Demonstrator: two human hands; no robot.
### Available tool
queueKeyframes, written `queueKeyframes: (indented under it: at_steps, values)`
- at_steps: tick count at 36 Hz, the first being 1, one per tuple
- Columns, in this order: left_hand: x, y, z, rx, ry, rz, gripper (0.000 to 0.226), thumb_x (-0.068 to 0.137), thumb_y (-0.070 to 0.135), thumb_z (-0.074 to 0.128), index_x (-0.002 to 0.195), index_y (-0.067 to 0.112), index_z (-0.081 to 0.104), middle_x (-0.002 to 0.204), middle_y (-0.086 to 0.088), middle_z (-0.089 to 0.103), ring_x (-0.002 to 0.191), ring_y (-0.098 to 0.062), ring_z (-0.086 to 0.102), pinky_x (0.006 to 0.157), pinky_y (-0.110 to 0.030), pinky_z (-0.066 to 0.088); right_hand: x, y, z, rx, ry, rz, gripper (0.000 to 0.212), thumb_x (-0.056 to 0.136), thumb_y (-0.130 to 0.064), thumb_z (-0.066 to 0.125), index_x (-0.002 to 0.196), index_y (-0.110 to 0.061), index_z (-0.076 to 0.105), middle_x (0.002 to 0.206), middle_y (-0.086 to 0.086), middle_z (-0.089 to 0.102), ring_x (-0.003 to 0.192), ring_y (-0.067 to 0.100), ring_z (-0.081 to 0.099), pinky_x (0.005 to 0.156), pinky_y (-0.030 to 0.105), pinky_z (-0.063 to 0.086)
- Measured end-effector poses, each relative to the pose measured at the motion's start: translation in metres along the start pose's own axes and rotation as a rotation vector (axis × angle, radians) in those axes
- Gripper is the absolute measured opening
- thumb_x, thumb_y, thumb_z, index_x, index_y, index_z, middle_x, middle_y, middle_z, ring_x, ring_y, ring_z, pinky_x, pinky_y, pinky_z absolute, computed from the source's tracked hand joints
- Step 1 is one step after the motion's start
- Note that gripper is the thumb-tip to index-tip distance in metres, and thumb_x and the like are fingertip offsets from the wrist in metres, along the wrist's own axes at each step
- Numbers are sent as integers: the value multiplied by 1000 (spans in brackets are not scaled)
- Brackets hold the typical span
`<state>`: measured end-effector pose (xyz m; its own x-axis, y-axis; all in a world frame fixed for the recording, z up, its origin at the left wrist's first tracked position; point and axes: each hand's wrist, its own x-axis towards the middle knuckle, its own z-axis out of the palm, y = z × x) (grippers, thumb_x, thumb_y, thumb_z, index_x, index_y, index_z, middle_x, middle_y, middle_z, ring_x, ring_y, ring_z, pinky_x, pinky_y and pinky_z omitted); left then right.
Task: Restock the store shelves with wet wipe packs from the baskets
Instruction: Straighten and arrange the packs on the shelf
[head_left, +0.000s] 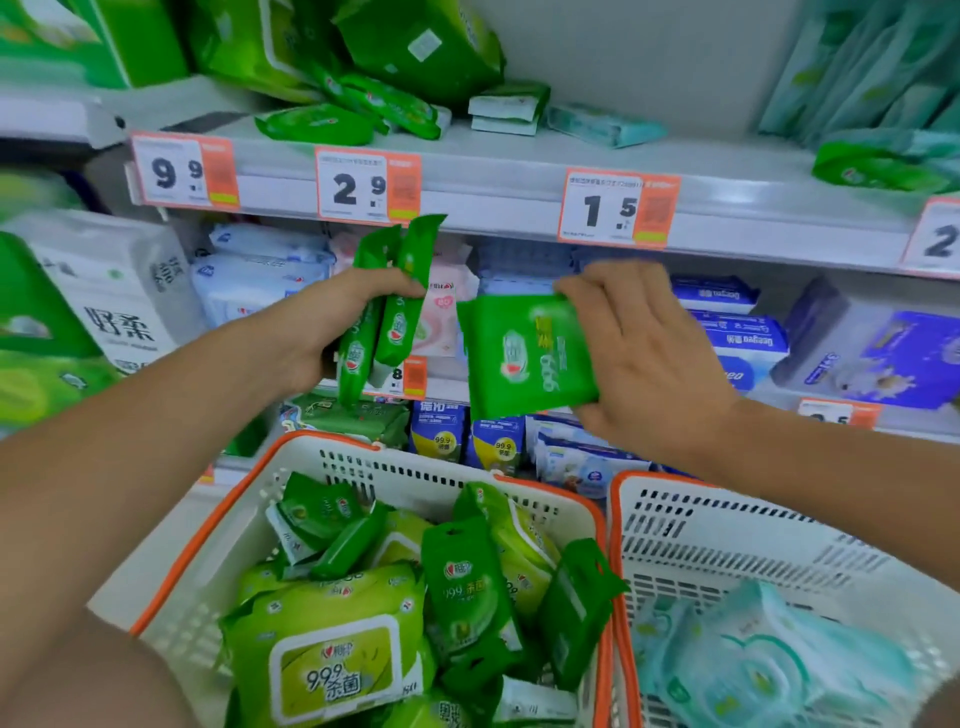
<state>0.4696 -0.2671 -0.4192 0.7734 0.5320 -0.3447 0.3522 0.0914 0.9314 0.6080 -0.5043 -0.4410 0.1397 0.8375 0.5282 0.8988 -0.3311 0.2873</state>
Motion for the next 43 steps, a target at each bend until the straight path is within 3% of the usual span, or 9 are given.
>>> queueKeyframes:
  at_steps: [6,8,12,19,25,31,37,40,43]
  values:
    - [-9,-3,10,323,201,277,62,60,35,93,111,22,60,96,7,73,80,-8,72,69,-26,57,-5,-28,-9,926,-836,316,81,74,-66,72,143,-38,40,143,-18,43,131,-2,36,109,16,34]
    - [-16,-6,25,323,107,291,73,55,33,95,116,24,55,100,10,71,83,-3,71,70,-22,56,12,-23,-13,1470,-804,673,75,75,-63,75,139,-32,52,145,-15,50,133,4,46,110,34,43]
    - [-23,-19,59,234,-24,342,75,50,21,97,109,26,51,93,13,71,82,4,70,65,-15,53,27,-25,-10,1971,-755,671,55,87,-38,67,138,-20,56,139,4,61,129,32,57,101,69,43]
    - [-15,-13,41,166,-45,336,92,34,29,102,116,22,59,104,2,76,97,-16,73,87,-38,59,11,1,-1,2071,-765,773,46,88,-7,58,134,-9,59,132,18,64,117,32,64,93,54,54]
    - [-9,-13,24,197,92,270,67,62,15,91,118,23,56,100,1,75,80,-15,73,56,-25,55,8,18,2,1994,-703,812,51,82,-6,67,132,-8,59,130,17,65,117,32,65,98,58,50]
    - [10,-22,4,204,-60,115,54,80,0,77,126,18,54,115,-5,72,102,-20,71,95,-43,55,3,20,8,1932,-741,802,64,75,-8,74,137,-6,55,133,17,63,128,37,57,110,57,40]
    - [12,-32,-24,1253,-242,-189,53,93,21,67,141,17,45,128,-8,61,108,-24,65,89,-38,56,-4,9,28,2015,-952,749,55,69,-15,87,122,-11,70,134,18,62,127,35,57,109,53,40]
    - [8,-14,-39,1566,-180,-83,43,101,37,51,134,10,52,134,-10,57,113,-25,57,97,-37,47,-14,-21,49,1809,-1114,774,37,85,-16,71,122,-13,67,127,11,68,123,29,61,109,46,45]
    - [1,10,-50,1091,-25,86,25,100,35,54,117,19,64,117,-2,69,100,-21,67,77,-30,51,-14,-48,71,1241,-1092,696,55,81,-40,80,117,-1,63,106,10,72,100,25,69,102,45,51]
